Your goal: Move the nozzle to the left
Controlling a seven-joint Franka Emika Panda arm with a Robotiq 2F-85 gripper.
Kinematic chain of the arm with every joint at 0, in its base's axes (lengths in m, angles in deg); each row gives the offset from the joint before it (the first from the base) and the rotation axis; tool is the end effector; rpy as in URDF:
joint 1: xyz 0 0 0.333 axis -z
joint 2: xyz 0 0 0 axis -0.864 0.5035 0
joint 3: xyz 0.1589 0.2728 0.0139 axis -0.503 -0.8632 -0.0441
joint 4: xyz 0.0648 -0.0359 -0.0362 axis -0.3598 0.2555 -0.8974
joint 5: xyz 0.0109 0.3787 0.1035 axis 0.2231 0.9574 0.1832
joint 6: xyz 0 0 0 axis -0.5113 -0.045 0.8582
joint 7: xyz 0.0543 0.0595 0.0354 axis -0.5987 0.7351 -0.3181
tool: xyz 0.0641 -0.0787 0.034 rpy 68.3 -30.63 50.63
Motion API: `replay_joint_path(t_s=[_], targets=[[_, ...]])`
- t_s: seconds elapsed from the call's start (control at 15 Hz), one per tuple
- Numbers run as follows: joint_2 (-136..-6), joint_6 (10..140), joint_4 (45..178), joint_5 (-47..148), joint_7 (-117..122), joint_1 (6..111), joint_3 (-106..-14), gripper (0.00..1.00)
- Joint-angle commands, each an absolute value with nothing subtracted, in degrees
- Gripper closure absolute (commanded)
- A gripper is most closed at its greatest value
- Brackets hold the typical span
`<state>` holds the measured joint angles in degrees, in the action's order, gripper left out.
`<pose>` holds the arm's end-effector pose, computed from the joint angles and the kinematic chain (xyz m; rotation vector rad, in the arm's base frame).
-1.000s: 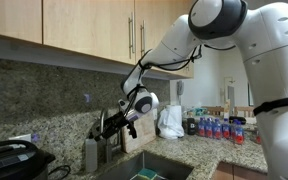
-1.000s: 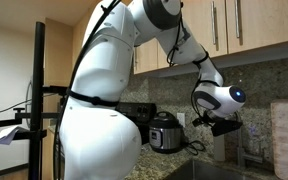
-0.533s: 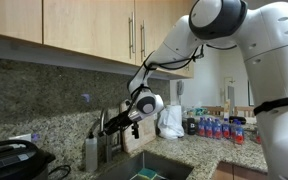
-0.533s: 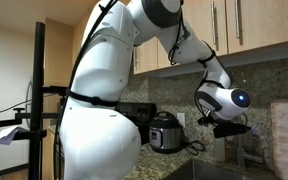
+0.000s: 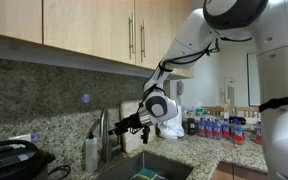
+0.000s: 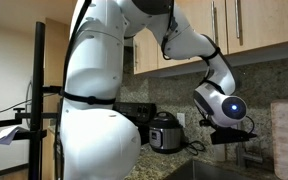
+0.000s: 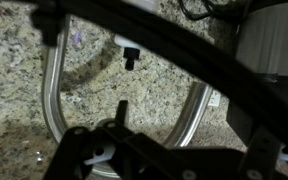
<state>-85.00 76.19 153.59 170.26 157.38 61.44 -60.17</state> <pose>0.5138 -0.0376 0.3216 -2.1663 -0.9028 -1.6621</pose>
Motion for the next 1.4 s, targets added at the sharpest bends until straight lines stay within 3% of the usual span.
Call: replay_joint_path(t_s=[0.0, 0.33, 1.33], targets=[[-92.8, 79.3, 156.2, 168.4, 157.1, 60.6, -61.4, 0.00], [-97.7, 81.2, 155.4, 166.9, 156.6, 60.8, -64.0, 0.00], [-88.5, 80.6, 150.4, 166.4, 156.5, 59.2, -66.1, 0.00]])
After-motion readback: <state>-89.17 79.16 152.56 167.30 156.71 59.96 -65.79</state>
